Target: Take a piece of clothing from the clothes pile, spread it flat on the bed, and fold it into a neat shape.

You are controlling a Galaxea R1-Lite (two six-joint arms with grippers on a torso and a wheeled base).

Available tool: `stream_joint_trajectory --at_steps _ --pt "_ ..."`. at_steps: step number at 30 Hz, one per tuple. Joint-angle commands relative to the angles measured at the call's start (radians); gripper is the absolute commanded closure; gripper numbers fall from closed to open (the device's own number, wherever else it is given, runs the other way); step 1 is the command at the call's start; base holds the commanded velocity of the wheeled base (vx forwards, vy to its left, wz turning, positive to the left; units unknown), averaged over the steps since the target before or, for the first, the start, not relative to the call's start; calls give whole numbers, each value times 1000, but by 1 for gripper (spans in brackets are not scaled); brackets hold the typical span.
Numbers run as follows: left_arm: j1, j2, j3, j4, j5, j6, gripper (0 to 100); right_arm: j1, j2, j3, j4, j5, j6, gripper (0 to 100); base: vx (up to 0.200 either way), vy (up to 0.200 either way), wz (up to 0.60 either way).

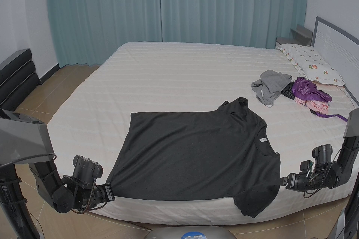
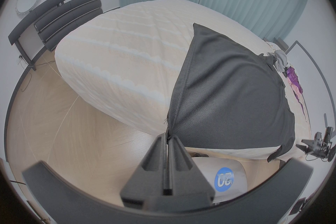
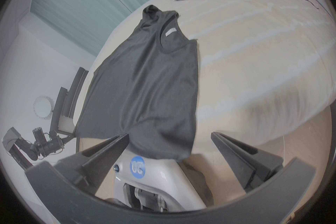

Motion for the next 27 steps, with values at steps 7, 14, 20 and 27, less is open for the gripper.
stream_joint_trajectory --at_steps 7,14,20,27 --pt "-1 6 1 0 1 -1 100 42 93 -184 -1 -20 116 0 0 0 0" --pt "-1 6 1 2 -1 0 100 60 120 -214 11 -87 105 100 0 0 0" --pt "-1 6 2 7 -1 0 100 40 107 -179 11 -149 30 100 0 0 0" --pt "-2 7 8 8 -1 2 100 -26 69 -116 1 -144 -4 100 0 0 0"
